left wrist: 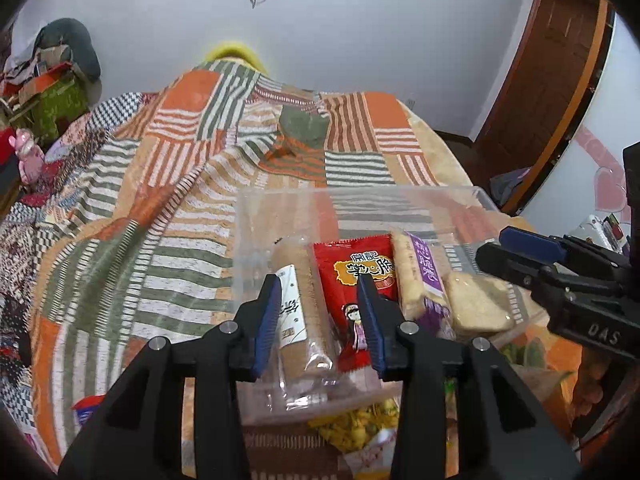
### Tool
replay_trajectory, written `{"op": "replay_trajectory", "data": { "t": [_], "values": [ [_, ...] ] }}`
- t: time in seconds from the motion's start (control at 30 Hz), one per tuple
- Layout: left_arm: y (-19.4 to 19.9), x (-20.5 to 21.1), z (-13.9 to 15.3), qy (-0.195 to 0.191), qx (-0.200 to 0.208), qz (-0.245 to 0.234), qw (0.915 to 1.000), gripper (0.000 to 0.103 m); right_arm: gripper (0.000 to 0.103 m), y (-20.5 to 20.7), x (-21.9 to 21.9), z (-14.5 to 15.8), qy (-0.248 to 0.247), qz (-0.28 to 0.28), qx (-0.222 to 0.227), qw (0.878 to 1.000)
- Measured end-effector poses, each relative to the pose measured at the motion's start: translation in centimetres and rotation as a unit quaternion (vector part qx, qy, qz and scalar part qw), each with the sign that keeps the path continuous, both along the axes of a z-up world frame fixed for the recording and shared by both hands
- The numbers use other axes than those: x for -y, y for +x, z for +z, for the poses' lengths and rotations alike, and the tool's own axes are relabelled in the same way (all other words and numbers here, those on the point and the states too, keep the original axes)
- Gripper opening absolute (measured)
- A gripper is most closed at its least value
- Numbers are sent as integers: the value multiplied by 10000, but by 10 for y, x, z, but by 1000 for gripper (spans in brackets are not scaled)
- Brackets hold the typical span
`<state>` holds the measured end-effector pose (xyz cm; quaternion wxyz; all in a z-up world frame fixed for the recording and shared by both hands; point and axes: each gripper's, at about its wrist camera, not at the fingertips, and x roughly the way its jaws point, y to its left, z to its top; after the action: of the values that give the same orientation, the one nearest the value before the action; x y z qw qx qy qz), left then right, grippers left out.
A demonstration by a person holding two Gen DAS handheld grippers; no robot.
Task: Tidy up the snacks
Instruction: 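Place the cracker roll and purple coconut roll into the clear box with both tools, then grasp blue biscuit bag with left tool while right tool grasps green jelly cup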
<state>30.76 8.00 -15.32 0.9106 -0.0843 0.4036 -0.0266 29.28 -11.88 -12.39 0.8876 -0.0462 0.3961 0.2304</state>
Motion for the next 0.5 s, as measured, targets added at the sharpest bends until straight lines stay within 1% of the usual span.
{"op": "replay_trajectory", "data": {
  "t": [0.07,0.17,0.3,0.4,0.43,0.5],
  "values": [
    [-12,-3,11,67,99,16,9999,41,49,-5,4,5,1,-18,83,10000],
    [-30,-12,24,136,224,91,9996,46,50,-17,13,16,-33,-62,267,9996],
    [-54,-31,37,250,278,246,9990,57,53,-33,24,26,-56,-161,481,9987],
    [-70,-47,39,375,232,420,9981,61,55,-45,34,30,0,-218,531,9984],
    [-74,-52,38,395,205,475,9979,63,55,-47,36,30,9,-240,534,9983],
    [-82,-63,35,416,114,608,9972,65,56,-52,41,29,10,-280,539,9982]
  ]
}}
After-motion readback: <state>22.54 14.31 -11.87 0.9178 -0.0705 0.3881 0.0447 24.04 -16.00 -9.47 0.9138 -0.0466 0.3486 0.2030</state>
